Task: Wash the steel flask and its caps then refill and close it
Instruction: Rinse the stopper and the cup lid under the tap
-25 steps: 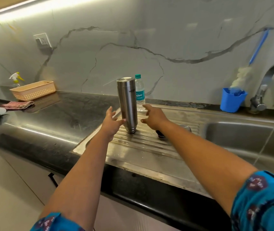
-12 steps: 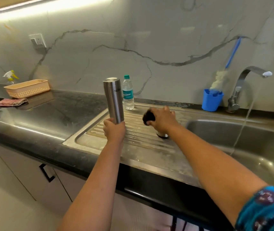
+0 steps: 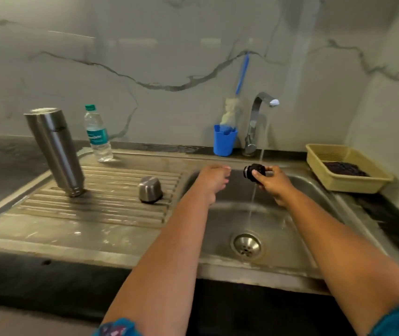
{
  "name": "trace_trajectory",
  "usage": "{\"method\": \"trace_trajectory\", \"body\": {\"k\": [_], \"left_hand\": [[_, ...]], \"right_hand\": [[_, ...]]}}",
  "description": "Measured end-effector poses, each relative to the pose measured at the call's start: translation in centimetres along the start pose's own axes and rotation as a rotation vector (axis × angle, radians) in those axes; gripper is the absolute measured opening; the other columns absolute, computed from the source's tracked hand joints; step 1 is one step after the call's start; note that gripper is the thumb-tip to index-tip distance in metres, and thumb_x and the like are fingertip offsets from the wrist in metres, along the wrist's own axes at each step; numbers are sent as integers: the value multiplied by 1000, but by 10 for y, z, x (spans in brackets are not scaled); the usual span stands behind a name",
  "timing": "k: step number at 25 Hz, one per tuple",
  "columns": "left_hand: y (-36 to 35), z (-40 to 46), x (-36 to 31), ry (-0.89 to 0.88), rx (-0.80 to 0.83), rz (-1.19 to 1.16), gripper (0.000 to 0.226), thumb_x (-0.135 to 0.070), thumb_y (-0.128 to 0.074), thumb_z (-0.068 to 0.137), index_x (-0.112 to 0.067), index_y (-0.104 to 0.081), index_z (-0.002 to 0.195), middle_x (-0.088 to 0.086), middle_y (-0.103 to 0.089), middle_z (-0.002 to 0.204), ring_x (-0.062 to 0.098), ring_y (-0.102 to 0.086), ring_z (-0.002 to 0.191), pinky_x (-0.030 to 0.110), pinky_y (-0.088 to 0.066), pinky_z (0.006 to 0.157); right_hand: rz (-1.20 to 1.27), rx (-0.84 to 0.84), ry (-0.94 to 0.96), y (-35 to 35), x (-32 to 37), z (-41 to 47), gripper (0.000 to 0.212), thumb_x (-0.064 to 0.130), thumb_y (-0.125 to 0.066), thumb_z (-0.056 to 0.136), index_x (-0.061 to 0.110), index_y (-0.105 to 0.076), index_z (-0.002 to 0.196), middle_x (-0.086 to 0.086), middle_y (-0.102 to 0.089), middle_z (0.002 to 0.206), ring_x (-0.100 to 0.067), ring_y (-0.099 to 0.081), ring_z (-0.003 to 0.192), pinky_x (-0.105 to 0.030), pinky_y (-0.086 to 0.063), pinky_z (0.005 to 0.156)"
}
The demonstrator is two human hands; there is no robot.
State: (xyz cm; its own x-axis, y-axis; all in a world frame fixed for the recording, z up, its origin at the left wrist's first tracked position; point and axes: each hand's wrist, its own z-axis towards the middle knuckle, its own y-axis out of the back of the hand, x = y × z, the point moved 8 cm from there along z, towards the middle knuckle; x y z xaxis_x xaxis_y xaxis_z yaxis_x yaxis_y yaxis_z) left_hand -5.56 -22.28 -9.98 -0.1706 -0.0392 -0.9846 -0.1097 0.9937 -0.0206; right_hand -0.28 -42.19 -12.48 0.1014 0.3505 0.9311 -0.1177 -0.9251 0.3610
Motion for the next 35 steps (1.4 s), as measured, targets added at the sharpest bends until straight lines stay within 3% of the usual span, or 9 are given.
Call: {"method": "trace_trajectory", "body": {"k": [5, 8, 12, 15, 20, 26, 31, 33, 35], "left_hand": [[-64, 61, 36, 65, -36, 1, 34, -29, -52, 102, -14, -58, 132, 5, -60, 122, 24, -58, 117, 42, -47, 106], [-76, 85, 32, -23, 46, -203, 35, -19, -54, 102, -14, -55, 137, 13, -60, 132, 27, -60, 118, 36, -54, 95], [-85, 92, 30, -27, 182, -344, 32, -8, -54, 100, -4, -56, 132, 16, -65, 116, 21, -66, 97, 24, -58, 76], [-95, 88, 29, -51, 191, -386, 21, -6, -57, 98, -1, -64, 117, 13, -68, 107, 20, -68, 95, 23, -59, 75], [-102, 88, 27, -141, 112, -321, 18, -12, -65, 94, -5, -67, 110, 16, -68, 110, 27, -66, 107, 32, -58, 88], [-103, 84, 23, -84, 68, -463, 15, -13, -60, 98, -8, -63, 112, 12, -69, 108, 23, -68, 102, 37, -57, 93], [-102, 84, 18, -220, 98, -331, 20, -10, -63, 95, -5, -65, 115, 18, -66, 117, 29, -65, 110, 41, -56, 95], [-94, 93, 24, -172, 14, -341, 21, -18, -63, 96, -10, -65, 115, 15, -67, 117, 27, -66, 109, 40, -56, 95], [-90, 101, 31, -107, -17, -360, 18, -27, -62, 97, -16, -64, 111, 12, -68, 114, 23, -65, 105, 35, -56, 91]], "right_hand": [[48, -2, 22, 14, -3, 30, 53, 33, -70, 86, 18, -48, 132, -10, -60, 123, -24, -62, 105, -42, -51, 96], [63, 112, 122, 2, 2, 34, 46, 25, -64, 92, 34, -47, 133, -9, -57, 123, -22, -61, 105, -41, -52, 92], [-170, 101, 328, -5, 18, 31, 34, 28, -54, 97, 33, -50, 131, -2, -56, 127, -20, -56, 109, -39, -51, 92], [-313, -7, 378, 6, 25, 33, 31, 40, -40, 101, 23, -49, 126, -4, -60, 107, -17, -60, 86, -27, -47, 68], [-101, -55, -10, 6, 3, 42, 49, 54, -28, 99, 16, -57, 108, -9, -64, 98, -22, -60, 89, -38, -51, 83], [-397, -108, 493, 8, 36, 28, 38, 44, -31, 102, 17, -44, 125, -3, -55, 104, -15, -56, 88, -23, -42, 66], [-31, -72, -73, 11, 3, 42, 60, 57, -25, 99, 9, -60, 106, -12, -64, 89, -22, -58, 76, -33, -47, 66], [11, -2, -84, 2, 4, 36, 61, 62, -27, 97, 12, -61, 102, -10, -65, 83, -20, -58, 69, -34, -49, 63], [-206, -30, 114, 1, 17, 37, 54, 53, -29, 100, 13, -60, 118, -13, -66, 107, -24, -62, 94, -39, -50, 86]]}}
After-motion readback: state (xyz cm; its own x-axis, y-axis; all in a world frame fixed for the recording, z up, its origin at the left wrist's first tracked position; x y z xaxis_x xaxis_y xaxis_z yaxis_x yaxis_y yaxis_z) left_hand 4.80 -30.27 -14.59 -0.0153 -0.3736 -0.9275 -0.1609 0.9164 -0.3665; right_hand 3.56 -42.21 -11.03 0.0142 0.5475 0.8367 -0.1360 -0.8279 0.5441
